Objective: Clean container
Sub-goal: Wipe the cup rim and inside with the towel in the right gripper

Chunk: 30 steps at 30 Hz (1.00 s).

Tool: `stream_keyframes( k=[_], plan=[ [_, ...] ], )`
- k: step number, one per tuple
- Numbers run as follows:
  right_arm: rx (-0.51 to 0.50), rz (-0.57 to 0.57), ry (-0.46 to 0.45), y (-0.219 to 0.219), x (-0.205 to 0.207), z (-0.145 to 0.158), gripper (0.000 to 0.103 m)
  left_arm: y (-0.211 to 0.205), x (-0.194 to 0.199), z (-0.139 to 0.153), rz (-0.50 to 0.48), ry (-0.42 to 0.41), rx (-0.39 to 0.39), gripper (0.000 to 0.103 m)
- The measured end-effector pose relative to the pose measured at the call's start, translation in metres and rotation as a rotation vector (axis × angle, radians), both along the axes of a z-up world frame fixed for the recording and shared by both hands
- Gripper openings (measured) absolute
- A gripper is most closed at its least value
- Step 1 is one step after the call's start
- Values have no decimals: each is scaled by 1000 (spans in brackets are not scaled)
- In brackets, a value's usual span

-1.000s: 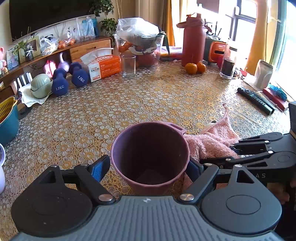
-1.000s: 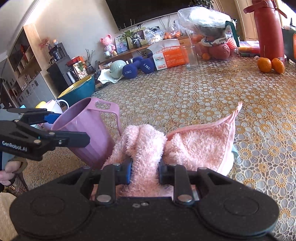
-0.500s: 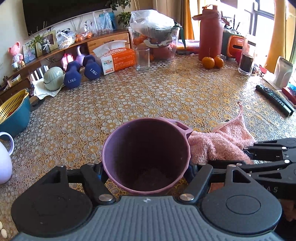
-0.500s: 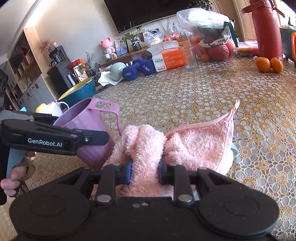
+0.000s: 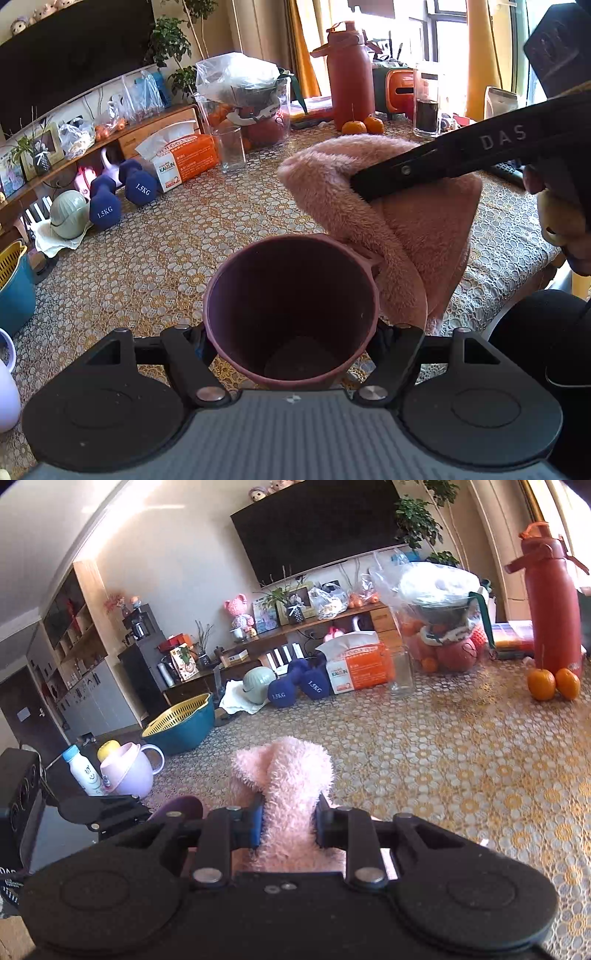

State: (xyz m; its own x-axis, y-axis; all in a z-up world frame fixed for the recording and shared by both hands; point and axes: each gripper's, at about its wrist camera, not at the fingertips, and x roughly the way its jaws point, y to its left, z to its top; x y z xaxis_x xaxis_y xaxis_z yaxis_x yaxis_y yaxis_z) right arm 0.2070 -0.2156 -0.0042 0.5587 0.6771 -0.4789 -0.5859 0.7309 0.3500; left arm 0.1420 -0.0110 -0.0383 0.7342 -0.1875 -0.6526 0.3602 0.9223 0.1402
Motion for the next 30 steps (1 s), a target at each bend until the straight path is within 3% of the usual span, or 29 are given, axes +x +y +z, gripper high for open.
stream_keyframes(
  k=[11,16,20,25,30],
  plan=[
    [8,107,201,21,30,-42,24,17,-3,-5,-46,-29,-26,74],
    [-122,144,183,35,18,-61,23,19,-5,-6,-57,-41,-35,74],
    [-101,130,155,25,19,-45,23,20,-8,-6,-81,-57,-29,74],
    [-4,169,95,13,22,-9,23,19,-14,-8,-97,-78,-21,74],
    [28,248,109,24,24,-6,24,19,-15,-9,-118,-94,-10,74]
  ],
)
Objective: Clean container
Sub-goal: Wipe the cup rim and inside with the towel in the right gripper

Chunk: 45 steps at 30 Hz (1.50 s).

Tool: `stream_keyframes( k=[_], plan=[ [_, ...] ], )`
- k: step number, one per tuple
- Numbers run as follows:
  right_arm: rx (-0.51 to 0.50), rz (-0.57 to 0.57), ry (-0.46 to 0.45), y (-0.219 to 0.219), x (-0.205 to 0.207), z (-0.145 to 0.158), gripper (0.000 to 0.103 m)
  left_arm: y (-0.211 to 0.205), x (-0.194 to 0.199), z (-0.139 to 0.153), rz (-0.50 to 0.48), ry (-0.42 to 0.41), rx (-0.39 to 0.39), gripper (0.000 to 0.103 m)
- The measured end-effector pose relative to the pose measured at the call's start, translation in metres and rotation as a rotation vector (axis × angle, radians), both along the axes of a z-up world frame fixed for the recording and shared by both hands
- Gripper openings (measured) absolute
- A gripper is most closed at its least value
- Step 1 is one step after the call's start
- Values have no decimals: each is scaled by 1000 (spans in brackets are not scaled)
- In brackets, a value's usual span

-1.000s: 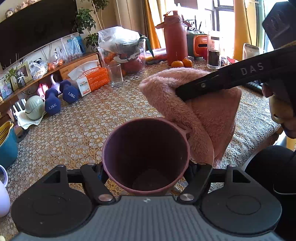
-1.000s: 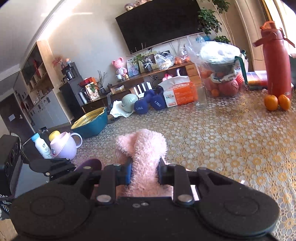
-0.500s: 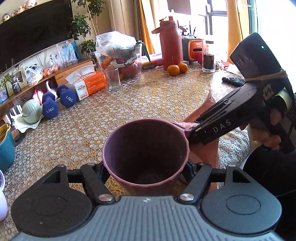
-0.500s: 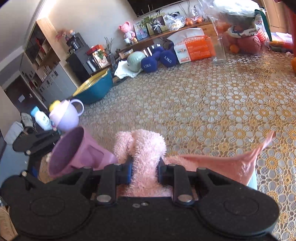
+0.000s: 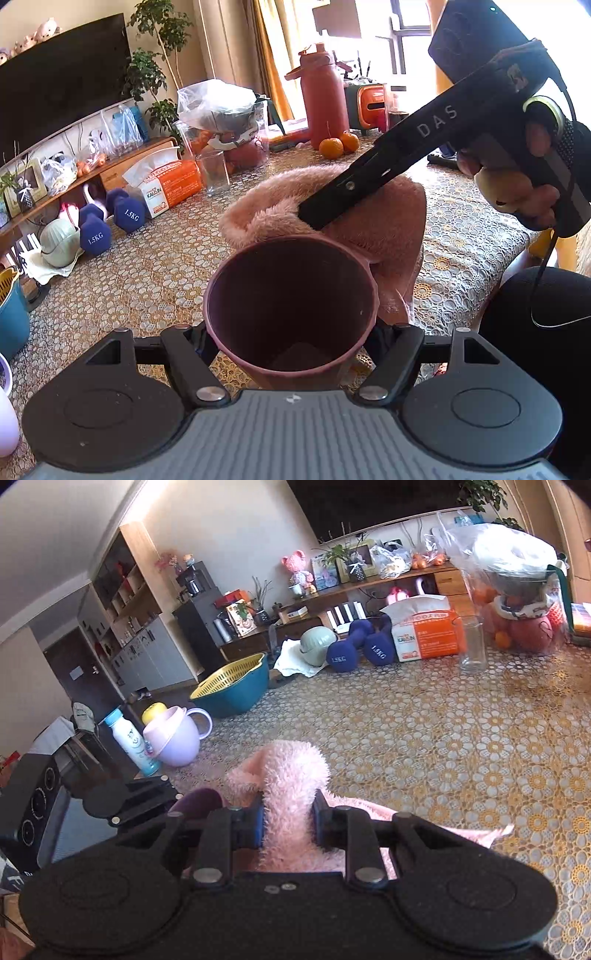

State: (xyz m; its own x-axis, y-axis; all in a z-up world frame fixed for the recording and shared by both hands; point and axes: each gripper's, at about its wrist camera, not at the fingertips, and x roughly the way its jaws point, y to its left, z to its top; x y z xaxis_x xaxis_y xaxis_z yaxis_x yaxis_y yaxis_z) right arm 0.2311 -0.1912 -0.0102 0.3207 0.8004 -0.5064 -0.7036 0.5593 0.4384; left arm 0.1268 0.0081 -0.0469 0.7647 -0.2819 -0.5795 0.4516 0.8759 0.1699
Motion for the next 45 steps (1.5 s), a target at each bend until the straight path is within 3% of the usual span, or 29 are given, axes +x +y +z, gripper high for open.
stream_keyframes(
  k=[11,22,26,30,39,45],
  plan=[
    [-12,6,88,18,11,-25,24,-3,-3,-1,-8,-15,17,74],
    [35,-60,198,11,25,-49,24,11,2,-2,38,22,-48,74],
    [-44,-68,176,12,18,-57,23,11,-2,-2,37,16,-35,74],
    [-82,-69,127,12,12,-47,23,8,-8,-2,24,3,-13,74],
    [88,-16,98,-1,7,0,23,7,-10,-1,24,-3,-7,74],
    [105,10,132,7,5,-5,23,3,-12,-5,8,-5,27,73]
  ],
)
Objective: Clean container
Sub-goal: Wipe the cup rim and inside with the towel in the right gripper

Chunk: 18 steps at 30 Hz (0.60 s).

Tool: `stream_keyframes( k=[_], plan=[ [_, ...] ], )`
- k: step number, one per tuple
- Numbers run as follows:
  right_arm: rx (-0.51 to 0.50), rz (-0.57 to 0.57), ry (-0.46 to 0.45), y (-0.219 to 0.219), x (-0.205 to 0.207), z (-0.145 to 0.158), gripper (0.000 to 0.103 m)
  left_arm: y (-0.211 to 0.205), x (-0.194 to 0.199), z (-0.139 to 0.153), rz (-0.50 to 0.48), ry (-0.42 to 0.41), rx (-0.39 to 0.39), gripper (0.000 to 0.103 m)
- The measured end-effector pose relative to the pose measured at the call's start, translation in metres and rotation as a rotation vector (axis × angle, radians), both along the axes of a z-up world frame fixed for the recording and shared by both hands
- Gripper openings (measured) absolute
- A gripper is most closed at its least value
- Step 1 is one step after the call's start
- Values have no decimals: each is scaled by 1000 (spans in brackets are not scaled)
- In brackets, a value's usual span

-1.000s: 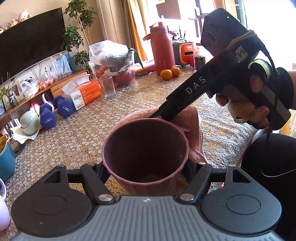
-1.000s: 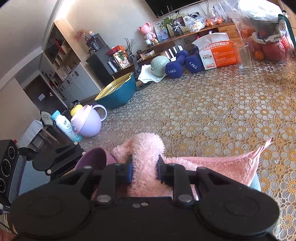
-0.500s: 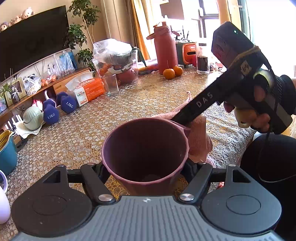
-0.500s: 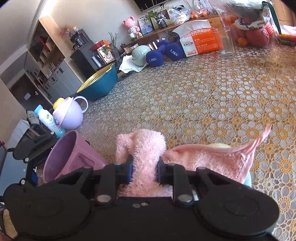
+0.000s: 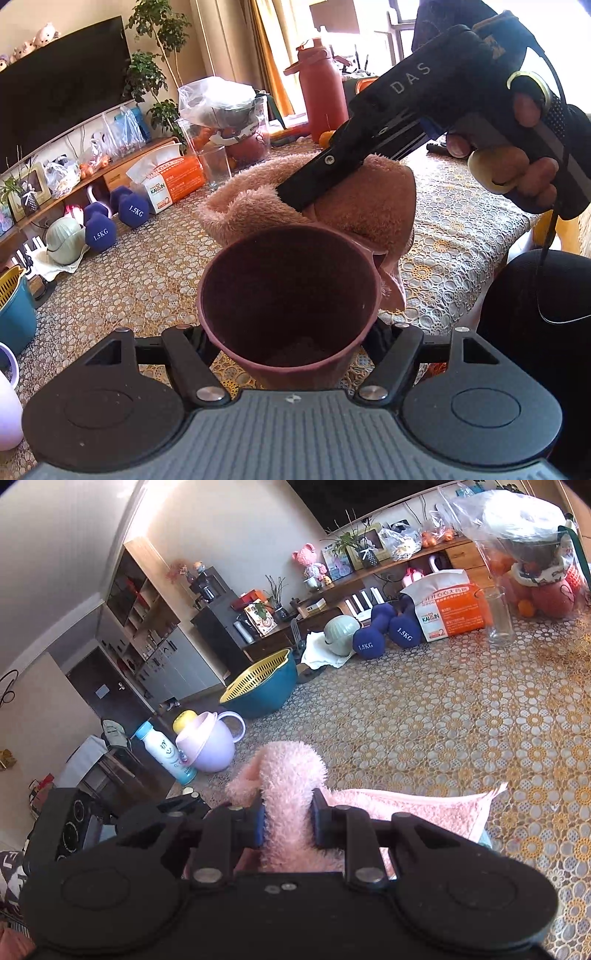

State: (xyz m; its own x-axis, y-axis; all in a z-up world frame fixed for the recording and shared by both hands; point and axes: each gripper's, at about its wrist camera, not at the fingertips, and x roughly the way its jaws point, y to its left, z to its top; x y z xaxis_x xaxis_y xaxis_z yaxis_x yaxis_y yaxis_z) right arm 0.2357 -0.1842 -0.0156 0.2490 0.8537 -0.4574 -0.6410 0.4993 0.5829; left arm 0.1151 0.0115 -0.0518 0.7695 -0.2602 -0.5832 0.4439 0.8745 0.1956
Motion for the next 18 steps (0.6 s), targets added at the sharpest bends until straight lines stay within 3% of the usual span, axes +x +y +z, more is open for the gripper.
stream_keyframes(
  k=[12,18],
  plan=[
    [54,-49,202,1,22,-49,23,0,4,0,-4,8,-3,73],
    [1,-62,214,5,23,-59,23,-2,4,-1,-4,10,1,73]
  ],
)
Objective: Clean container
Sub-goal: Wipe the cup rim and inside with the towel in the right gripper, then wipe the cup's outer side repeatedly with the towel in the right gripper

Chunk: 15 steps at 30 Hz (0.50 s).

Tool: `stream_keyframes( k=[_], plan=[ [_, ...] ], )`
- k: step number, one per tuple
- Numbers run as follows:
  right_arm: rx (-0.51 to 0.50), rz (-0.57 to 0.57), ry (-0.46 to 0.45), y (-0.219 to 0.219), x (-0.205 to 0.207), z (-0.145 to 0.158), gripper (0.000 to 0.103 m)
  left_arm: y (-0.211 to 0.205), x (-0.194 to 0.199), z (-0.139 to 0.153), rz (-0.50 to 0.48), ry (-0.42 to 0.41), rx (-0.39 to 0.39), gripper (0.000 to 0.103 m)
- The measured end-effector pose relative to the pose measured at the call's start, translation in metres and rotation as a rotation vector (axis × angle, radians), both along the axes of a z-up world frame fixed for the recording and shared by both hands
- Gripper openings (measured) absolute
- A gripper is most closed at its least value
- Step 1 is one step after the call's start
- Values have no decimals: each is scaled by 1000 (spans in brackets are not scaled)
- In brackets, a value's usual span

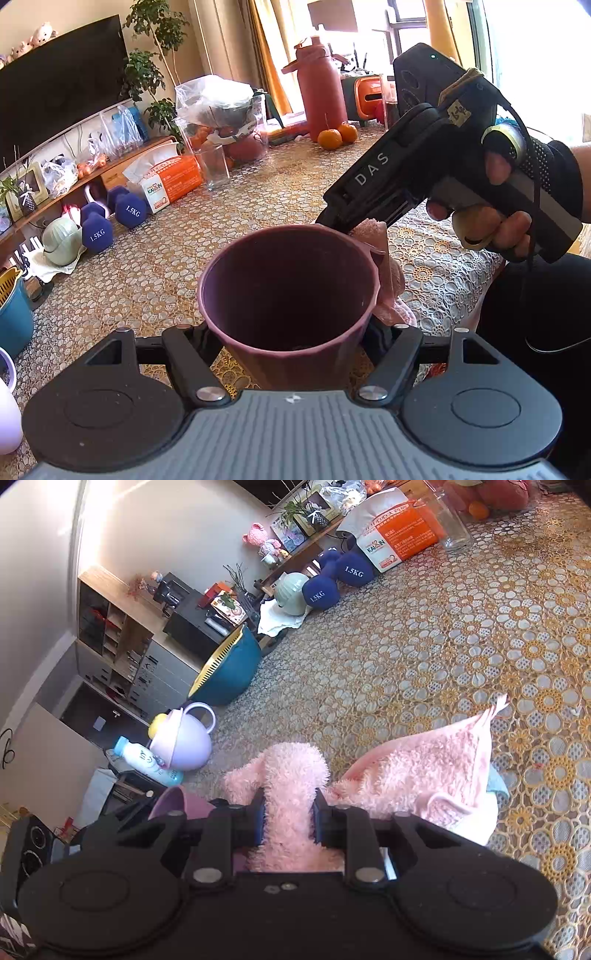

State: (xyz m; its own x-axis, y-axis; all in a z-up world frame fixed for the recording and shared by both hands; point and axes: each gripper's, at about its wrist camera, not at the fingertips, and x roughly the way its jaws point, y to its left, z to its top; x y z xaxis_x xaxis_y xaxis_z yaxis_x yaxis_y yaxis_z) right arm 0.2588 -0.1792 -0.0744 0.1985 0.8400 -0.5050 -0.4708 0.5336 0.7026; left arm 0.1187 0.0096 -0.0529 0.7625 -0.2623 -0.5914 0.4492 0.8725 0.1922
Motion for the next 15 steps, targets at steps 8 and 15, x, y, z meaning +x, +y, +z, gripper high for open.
stream_keyframes(
  k=[8,15],
  plan=[
    [-255,-60,-204,7,-15,23,22,1,1,0,26,13,-8,73],
    [-296,-164,-303,-27,-30,45,22,-2,1,1,52,20,-5,73]
  ],
)
